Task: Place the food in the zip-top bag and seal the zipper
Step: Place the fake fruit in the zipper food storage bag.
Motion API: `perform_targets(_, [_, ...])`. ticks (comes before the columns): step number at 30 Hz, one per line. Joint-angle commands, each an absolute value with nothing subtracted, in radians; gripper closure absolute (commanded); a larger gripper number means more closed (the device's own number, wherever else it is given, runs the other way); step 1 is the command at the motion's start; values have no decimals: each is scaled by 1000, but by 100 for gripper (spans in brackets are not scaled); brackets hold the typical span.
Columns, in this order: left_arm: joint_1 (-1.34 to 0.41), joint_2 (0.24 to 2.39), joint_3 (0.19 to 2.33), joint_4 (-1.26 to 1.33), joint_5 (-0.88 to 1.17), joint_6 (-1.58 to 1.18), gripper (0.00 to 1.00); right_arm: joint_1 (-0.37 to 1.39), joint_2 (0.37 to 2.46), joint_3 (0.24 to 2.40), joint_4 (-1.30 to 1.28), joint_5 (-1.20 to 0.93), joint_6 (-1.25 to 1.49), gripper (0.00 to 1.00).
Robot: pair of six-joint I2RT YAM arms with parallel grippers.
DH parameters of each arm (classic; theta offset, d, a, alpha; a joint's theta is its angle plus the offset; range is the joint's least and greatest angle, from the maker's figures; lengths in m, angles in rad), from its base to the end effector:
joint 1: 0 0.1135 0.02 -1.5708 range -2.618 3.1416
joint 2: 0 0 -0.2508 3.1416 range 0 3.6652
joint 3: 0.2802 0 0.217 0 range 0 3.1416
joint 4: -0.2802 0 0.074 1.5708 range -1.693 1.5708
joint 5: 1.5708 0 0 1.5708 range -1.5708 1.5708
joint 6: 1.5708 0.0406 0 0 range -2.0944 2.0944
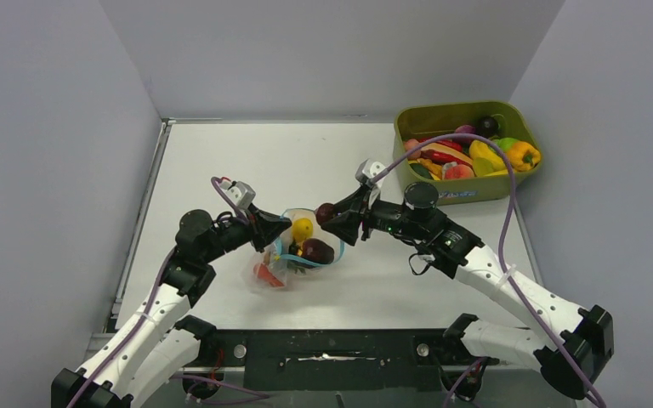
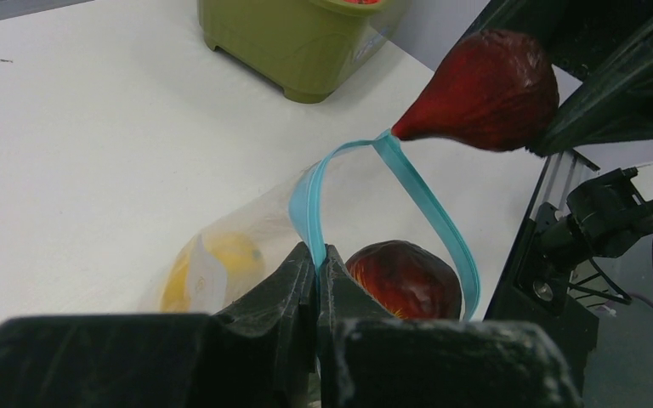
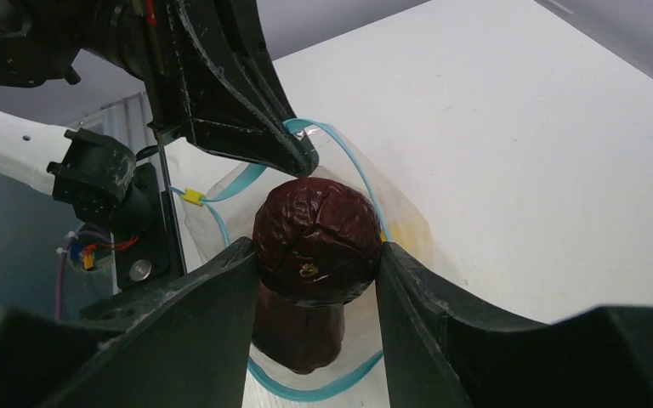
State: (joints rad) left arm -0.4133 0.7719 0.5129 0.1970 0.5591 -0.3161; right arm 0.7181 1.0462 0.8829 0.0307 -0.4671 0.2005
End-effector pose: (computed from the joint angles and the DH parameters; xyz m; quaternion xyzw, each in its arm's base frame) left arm 0.1429 -0.0862 0.2863 0.2228 0.6904 -0.4226 0.5433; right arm 0.1530 0.1580 0.3413 -0.3347 0.6686 0.4402 0.4972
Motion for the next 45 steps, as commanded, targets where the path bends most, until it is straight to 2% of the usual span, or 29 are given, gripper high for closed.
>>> perform_targets(1, [-417,771,547,274,583,-329,100,768,1081,917,102,-439,175,53])
perform_targets(15, [-420,753,533,281,580,-334,100,832,1199,962,58,-397,126,48])
perform_targets(26, [-420,743,529,281,579,-337,100,858,1234,1023,-45,-323,52,32])
perform_targets(30, [-420,742,526,284,579,-339,100,876,1206,1025,-56,-314,18,30])
perform_targets(33, [-420,745,526,292,580,-342,100,888,1177,1003,-35,-339,-27,33])
perform_targets(36, [-420,751,531,297,581,-345,100,904,1172,986,-32,-372,-67,46])
perform_targets(38, [-420,753,535,296,583,-345,100,917,1175,979,-29,-396,-83,50])
perform_targets(45, [-420,749,537,299,580,-351,100,1009,1221,979,-11,-411,-134,50])
